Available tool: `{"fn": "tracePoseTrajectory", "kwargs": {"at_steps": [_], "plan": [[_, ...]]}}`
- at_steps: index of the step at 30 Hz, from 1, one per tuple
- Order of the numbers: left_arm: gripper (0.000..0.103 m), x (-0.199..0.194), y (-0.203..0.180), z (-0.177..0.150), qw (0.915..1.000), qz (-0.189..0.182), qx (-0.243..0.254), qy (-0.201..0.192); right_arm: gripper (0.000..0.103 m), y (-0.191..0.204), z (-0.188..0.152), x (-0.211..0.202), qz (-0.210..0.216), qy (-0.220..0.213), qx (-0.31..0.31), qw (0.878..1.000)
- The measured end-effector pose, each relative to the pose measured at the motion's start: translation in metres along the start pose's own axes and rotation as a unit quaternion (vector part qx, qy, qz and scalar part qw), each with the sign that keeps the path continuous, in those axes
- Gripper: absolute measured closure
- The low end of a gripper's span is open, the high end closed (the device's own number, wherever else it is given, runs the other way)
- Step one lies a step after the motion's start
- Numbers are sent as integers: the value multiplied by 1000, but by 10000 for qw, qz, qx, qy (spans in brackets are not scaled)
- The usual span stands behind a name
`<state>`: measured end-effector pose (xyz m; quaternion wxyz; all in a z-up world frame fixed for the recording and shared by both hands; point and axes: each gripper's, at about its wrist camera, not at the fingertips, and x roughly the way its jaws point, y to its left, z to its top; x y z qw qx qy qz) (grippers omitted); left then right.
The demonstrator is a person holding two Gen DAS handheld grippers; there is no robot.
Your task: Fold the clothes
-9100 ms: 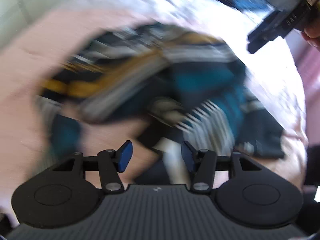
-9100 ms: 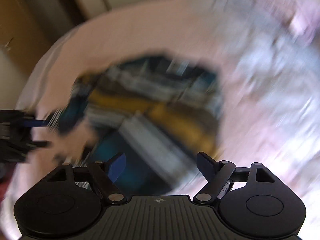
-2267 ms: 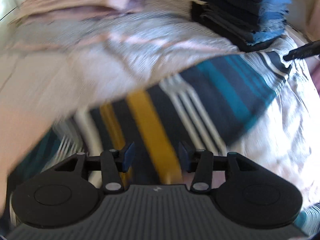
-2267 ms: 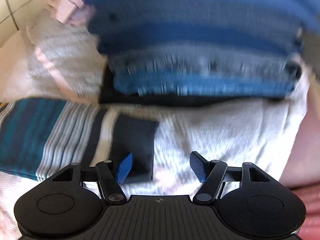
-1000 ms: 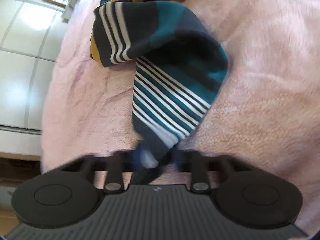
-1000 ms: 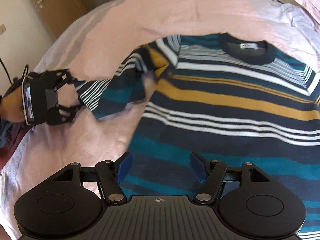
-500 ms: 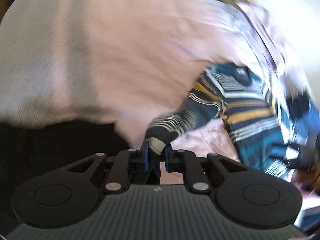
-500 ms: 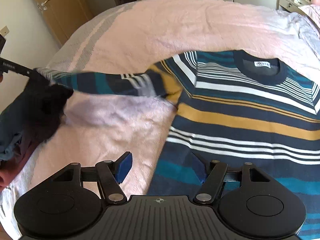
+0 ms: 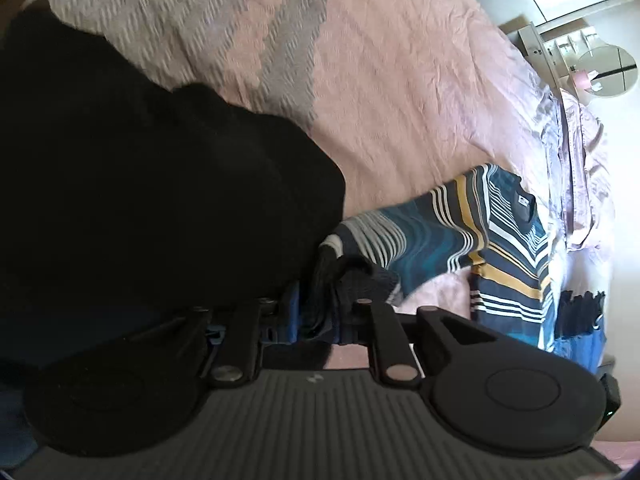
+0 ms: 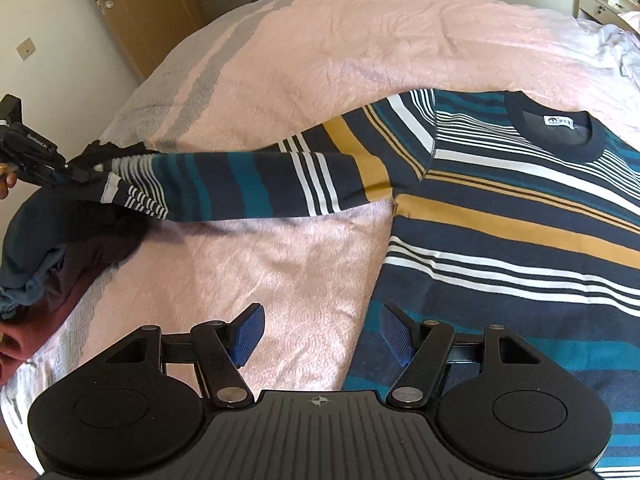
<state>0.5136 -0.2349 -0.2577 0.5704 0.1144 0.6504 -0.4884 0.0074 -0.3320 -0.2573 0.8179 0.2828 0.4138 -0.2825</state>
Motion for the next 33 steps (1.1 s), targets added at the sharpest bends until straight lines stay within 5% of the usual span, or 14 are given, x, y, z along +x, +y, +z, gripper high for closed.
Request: {"fn": "tracePoseTrajectory", "kwargs": {"at_steps": [4,5,7,10,13,16,18,19,23,27,29,31,33], "plan": [[76,-10,-21,-10,9975,248,561,-341,36,4,-2,-1,-25,-1,62,10000],[68,-11,-37,-19,9898,500,1230,-514,36,6,-3,-1,-24,1,76,10000],[55,-12,-71,-39,9578,998,2556,-853,36,8,-5,-2,-5,6,104,9999],[53,-1,-111,-69,8902,1371,4242,-938,36,13,-7,-2,22,20,130,9999],[46,21,-128,-90,8269,1521,5353,-810,36,18,-11,-1,22,70,131,9999],[51,45,-127,-98,7884,1785,5862,-531,36,19,-15,-2,10,78,168,9998],[74,49,-122,-107,7630,1899,6171,-299,36,20,-17,-5,-12,89,173,9998],[75,47,-119,-116,7480,1943,6343,-201,36,20,-17,-7,-31,84,179,9998],[73,25,-94,-142,7436,2164,6323,222,36,18,-21,-16,-73,34,285,9996],[73,-3,-83,-156,7624,2295,6049,168,36,17,-28,-18,-81,117,443,9989],[69,-9,-98,-157,7543,2243,6165,-259,36,17,-31,-18,-72,151,514,9985],[55,-15,-112,-157,7445,2186,6270,-686,36,19,-34,-19,-51,164,563,9983],[54,-4,-128,-153,7218,2117,6531,-873,36,23,-37,-19,-49,187,587,9981]]}}
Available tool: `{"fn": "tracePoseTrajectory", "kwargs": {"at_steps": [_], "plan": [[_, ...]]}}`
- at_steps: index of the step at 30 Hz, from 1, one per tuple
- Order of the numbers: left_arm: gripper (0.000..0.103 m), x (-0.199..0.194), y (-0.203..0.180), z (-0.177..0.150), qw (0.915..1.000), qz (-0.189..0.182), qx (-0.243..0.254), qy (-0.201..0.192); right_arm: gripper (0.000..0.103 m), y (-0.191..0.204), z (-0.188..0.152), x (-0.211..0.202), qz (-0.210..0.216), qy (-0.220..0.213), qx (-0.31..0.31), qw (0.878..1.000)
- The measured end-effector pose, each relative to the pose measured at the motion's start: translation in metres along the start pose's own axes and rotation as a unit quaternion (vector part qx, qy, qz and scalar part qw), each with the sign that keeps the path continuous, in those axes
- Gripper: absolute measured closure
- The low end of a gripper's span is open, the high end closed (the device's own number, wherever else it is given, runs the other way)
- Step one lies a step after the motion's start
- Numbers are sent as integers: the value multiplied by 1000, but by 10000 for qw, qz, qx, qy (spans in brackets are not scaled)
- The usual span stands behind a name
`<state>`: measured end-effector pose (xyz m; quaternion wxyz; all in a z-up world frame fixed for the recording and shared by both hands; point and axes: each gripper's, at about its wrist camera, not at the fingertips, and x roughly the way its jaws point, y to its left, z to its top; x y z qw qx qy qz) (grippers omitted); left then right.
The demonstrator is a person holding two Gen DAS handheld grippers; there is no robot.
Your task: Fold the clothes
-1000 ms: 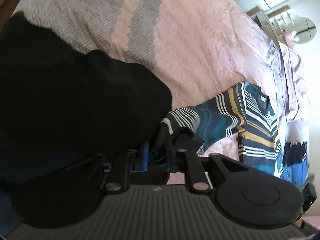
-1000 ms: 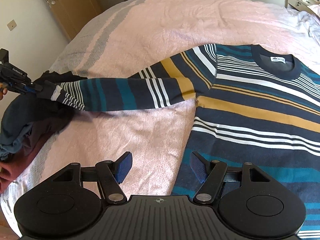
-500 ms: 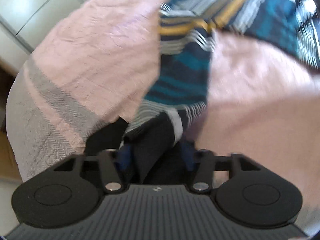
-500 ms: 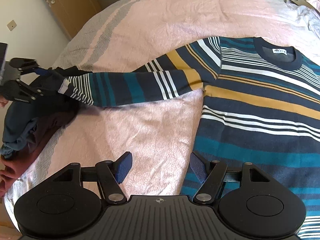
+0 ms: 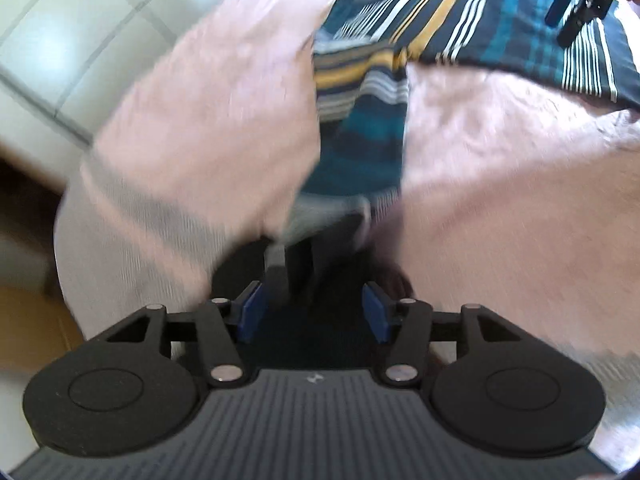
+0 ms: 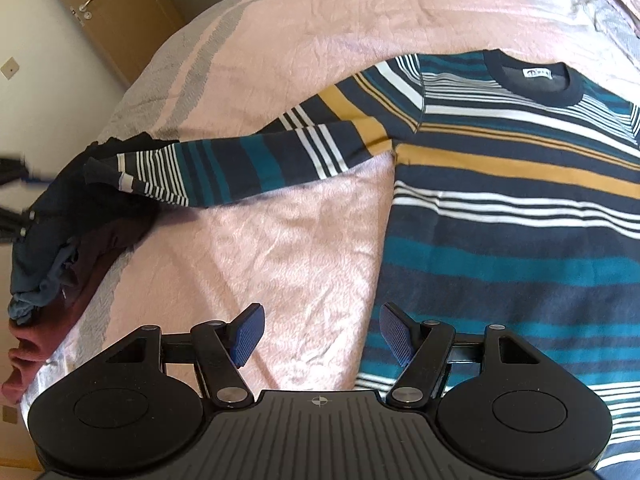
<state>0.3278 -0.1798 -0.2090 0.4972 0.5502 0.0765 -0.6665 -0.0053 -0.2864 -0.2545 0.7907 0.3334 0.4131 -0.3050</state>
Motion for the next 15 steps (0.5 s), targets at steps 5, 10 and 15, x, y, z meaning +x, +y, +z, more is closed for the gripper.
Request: {"fn": "tracePoseTrajectory", "kwargs": {"at_steps": [5,10,15], "plan": [[54,42,-1,21,9994,-327,74,59,36,4,-8,-6,-41,33,79,10000],[60,62,-10,-8,9899,-799,-139,1166,36,-19,-28,-18,-274,82,476,9985],[60,32,-15,-25,9886,-535,-579,1281,36,-76,-70,-33,-560,282,1541,9861]]}}
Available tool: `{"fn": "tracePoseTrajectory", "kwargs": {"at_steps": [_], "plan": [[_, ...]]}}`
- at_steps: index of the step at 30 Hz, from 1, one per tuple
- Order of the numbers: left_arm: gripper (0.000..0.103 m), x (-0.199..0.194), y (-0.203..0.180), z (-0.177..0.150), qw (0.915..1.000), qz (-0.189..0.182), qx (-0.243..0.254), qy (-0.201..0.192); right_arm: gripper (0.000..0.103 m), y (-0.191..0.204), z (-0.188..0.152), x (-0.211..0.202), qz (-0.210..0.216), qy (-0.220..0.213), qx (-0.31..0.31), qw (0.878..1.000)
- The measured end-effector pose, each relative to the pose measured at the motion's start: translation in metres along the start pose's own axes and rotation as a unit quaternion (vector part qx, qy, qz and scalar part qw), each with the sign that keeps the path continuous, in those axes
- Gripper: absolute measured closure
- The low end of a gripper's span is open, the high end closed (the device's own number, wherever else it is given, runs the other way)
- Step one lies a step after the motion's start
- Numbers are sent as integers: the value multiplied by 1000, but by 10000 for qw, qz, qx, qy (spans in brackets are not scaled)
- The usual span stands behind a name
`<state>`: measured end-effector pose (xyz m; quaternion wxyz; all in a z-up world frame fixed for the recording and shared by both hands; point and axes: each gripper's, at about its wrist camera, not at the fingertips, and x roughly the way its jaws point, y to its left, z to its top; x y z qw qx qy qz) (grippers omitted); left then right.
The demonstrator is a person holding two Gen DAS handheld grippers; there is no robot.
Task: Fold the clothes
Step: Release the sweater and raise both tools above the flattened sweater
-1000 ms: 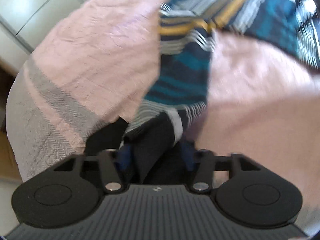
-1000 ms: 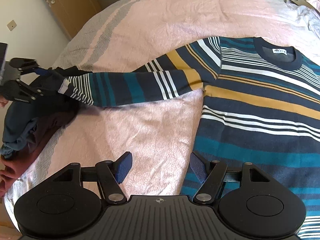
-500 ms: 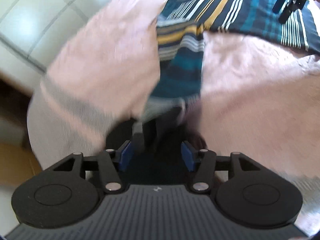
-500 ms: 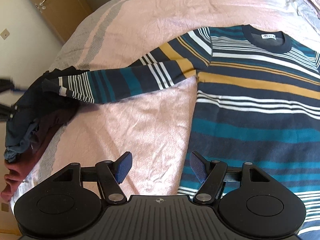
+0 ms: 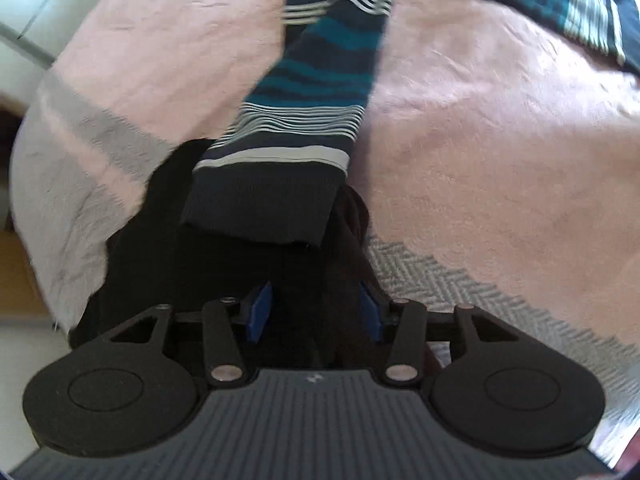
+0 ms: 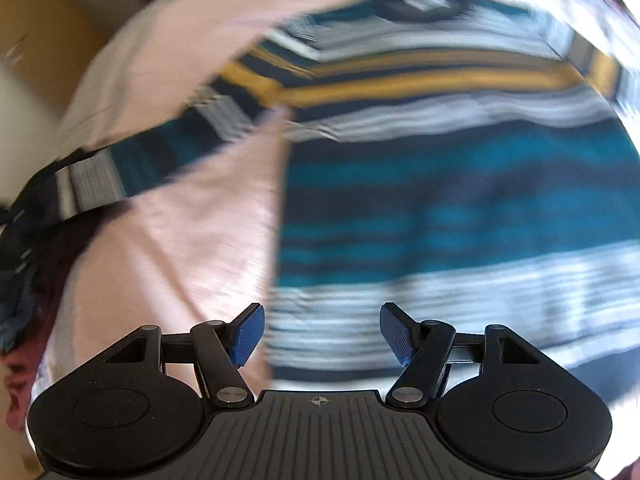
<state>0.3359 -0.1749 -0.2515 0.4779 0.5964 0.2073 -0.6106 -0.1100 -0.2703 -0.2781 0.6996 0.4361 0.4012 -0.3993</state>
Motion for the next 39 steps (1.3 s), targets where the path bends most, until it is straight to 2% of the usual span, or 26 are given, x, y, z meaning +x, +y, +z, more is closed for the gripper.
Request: {"fn": "tracePoseTrajectory", "kwargs": {"at_steps": [3,5,10,12,15,18,21,24,27,28,34,39], "plan": [[60,-26,-17,9,9989,265,-151,-348,36,-51,-24,-10,-48,105,848,9963],[58,-41,-39,22,9976,197,-181,-646,35,-81,-41,-19,-173,202,1178,9927],[56,-58,-125,70,9940,-433,10,-1006,35,-147,-83,-46,-550,345,1618,9847],[56,-59,-161,90,9925,-703,-46,-1001,35,-168,-93,-62,-567,299,1790,9818],[56,-69,-212,122,9929,-705,-362,-883,35,-192,-100,-92,-525,107,1811,9820],[52,-85,-247,147,9913,-598,-900,-753,35,-205,-95,-121,-526,-43,1505,9872],[43,-110,-261,156,9807,-560,-1725,-727,35,-207,-87,-144,-422,-145,1166,9922],[40,-131,-266,161,9649,-498,-2473,-729,35,-201,-72,-161,-315,-215,691,9969],[40,-146,-265,165,9560,-466,-2809,-712,35,-187,-55,-176,-310,-300,256,9987],[40,-150,-263,166,9554,-460,-2822,-744,35,-182,-50,-182,-326,-340,137,9988],[38,-169,-245,183,9655,-236,-2324,-1151,34,-144,-40,-211,-600,-558,-351,9960],[35,-183,-225,185,9716,-148,-1799,-1531,28,-104,-46,-214,-881,-652,-432,9930]]}}
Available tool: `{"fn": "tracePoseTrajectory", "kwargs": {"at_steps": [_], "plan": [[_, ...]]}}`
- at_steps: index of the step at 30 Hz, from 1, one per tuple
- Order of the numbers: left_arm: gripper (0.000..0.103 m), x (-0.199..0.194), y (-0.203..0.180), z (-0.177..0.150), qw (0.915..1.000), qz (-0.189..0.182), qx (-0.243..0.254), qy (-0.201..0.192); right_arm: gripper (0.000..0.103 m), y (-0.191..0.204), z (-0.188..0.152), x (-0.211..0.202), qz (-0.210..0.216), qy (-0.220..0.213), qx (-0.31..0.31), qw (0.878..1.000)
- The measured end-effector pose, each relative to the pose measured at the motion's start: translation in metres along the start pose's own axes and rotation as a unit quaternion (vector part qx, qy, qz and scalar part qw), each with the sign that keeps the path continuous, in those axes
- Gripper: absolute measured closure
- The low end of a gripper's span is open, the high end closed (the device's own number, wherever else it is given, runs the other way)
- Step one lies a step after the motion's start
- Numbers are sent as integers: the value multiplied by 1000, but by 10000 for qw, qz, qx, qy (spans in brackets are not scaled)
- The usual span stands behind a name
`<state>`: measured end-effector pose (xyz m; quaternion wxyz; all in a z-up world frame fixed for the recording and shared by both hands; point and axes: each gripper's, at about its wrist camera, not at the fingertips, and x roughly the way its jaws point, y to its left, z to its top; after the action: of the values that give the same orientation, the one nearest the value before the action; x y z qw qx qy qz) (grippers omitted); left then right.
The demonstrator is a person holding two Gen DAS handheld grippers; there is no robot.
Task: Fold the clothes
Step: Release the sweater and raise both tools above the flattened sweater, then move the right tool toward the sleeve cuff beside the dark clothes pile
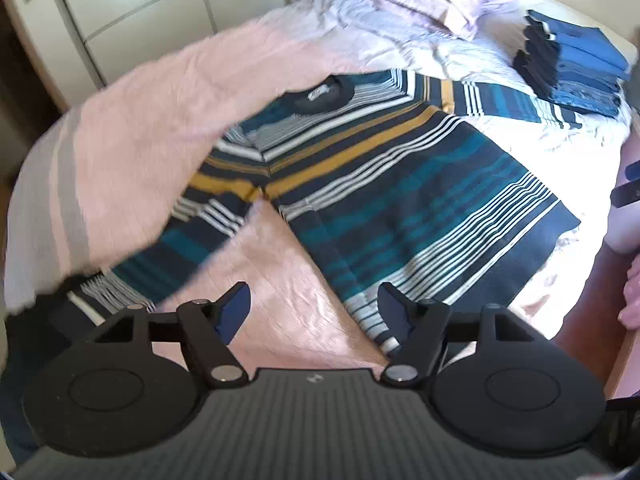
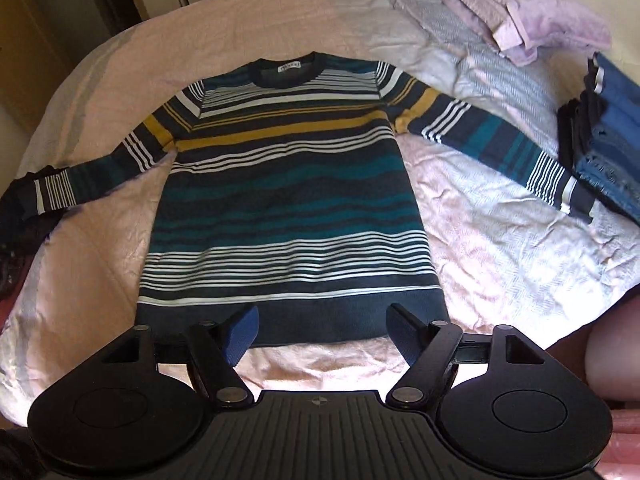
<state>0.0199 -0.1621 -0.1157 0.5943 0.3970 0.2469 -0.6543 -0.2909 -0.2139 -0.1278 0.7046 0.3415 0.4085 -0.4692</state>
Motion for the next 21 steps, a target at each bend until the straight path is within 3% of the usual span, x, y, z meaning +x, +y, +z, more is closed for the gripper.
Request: {"fn": "tracePoseTrajectory", "kwargs": {"at_steps": [8,13,15,17,21], "plan": [[35,-5,36,-15,9997,-18,244,-16,28,58,-4,3,-9,-36,21,10000],[34,-5,48,-23,10000,31,-3,-16,27,72,-3,6,-5,1,-141,9999],[29,-3,48,-25,10000,48,-64,14,22,74,-2,8,-34,0,-226,9997],[25,-1,47,-27,9999,74,-134,37,4,73,-1,8,-46,-13,-277,9996],[13,5,43,-30,9991,134,-324,232,1,64,3,13,-31,44,-287,9996]]}}
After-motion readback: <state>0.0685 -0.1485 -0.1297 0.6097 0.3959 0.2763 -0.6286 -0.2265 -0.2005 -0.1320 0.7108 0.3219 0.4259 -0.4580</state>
